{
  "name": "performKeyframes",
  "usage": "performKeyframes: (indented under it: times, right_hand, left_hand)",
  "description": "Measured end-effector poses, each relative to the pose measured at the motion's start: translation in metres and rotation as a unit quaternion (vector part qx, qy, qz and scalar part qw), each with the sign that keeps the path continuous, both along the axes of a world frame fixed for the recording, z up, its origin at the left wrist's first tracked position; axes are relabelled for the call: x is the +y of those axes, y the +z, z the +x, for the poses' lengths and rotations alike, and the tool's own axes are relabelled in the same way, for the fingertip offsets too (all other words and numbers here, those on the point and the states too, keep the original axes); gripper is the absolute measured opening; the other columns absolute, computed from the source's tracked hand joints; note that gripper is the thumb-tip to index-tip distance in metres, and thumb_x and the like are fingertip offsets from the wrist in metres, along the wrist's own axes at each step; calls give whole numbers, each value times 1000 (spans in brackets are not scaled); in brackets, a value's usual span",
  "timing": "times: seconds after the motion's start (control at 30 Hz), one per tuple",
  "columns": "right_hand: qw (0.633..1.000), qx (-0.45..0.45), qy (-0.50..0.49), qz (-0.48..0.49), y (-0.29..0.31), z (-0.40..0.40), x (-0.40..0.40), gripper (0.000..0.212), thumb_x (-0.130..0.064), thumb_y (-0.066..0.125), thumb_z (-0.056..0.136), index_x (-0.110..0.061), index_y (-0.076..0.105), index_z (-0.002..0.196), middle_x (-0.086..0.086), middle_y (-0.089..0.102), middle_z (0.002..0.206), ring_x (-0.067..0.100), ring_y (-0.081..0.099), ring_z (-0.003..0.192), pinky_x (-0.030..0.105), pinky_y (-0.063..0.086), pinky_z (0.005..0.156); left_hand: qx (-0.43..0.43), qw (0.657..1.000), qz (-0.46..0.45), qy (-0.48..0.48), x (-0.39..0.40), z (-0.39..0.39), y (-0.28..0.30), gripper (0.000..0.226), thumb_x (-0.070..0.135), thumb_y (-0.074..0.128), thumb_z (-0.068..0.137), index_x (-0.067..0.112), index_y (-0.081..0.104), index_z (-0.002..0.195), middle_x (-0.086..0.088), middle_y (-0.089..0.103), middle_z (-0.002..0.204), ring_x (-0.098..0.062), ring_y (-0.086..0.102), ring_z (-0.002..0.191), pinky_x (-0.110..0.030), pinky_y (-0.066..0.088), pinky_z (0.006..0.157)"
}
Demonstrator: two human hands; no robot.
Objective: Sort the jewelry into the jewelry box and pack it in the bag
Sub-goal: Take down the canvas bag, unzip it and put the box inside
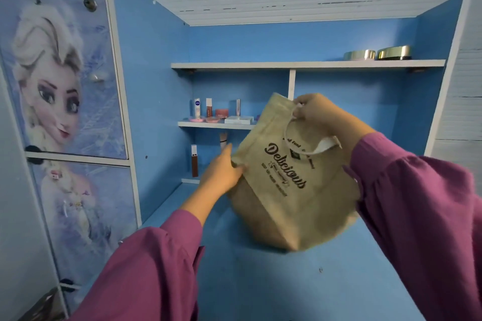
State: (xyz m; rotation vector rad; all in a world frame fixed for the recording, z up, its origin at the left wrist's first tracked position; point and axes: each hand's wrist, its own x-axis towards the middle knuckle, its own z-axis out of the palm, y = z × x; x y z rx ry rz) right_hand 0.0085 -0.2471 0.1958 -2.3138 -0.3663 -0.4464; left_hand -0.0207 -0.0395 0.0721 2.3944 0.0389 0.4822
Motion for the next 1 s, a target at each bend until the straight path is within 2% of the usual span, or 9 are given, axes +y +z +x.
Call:
performKeyframes:
  times: [0.17,0.27,0.4,0.53,0.6,0.67,0.77,0.83,1.0]
  right_hand:
    - [984,-60,25,-167,-3,-8,32,34,-3,44,94,-11,61,122,12,62,118,28,59,101,35,46,85]
    - [981,-65,30,-182,-26,-3,39,32,-8,40,97,-20,64,114,9,64,112,26,60,93,42,51,86]
    - [986,-86,18,-142,-48,-1,36,32,-18,41,96,-31,60,118,1,62,119,23,57,102,46,46,95]
    - [985,-162,-41,-29,-64,-6,6,42,-26,47,88,-30,52,129,-3,52,134,16,39,128,47,15,115]
    - [967,-210,-142,32,-84,-5,-19,52,-35,45,84,-26,46,135,2,41,143,18,27,137,50,6,116]
    - [944,-190,-250,105,-111,-1,-42,64,-49,46,84,-24,36,142,5,28,151,21,19,142,52,2,114]
    - [925,-46,-253,279,-157,-1,-62,84,-64,51,83,-22,21,149,10,16,156,27,18,143,54,9,114]
    - [894,22,-192,404,-184,-3,-70,76,-56,49,90,-16,21,148,12,24,153,29,28,139,48,21,112]
    - [861,73,-106,492,-196,0,-71,53,-42,39,99,-10,30,140,9,40,140,24,40,124,34,31,98]
  left_hand:
    - [-1,993,-104,-50,-4,1,-2,106,42,72,80,22,-3,152,-8,42,145,-30,47,127,-40,44,97]
    - [-3,981,-178,-72,-6,2,-13,112,38,82,68,21,8,149,-2,40,145,-27,42,131,-47,41,104]
    - [-10,950,-299,-88,-7,5,-27,102,22,87,63,19,27,144,0,49,137,-22,48,126,-46,42,104]
    - [4,946,-314,-84,-3,11,-31,92,21,87,64,17,35,141,-1,54,133,-21,53,120,-46,45,102]
    - [12,948,-309,-78,-2,11,-31,91,23,85,66,17,35,141,-2,52,136,-21,52,120,-47,45,102]
    - [36,950,-302,-70,-3,10,-30,94,29,83,69,19,29,145,-1,46,142,-24,48,126,-49,42,102]
    - [126,942,-302,-76,-6,8,-31,110,38,81,69,26,8,151,2,33,150,-31,37,135,-62,40,96]
    - [152,937,-305,-77,-9,10,-33,115,39,83,66,29,5,150,-1,31,152,-33,37,135,-67,41,92]
    - [74,940,-323,-77,-14,15,-33,101,31,77,76,23,9,150,-3,38,147,-26,45,128,-51,45,99]
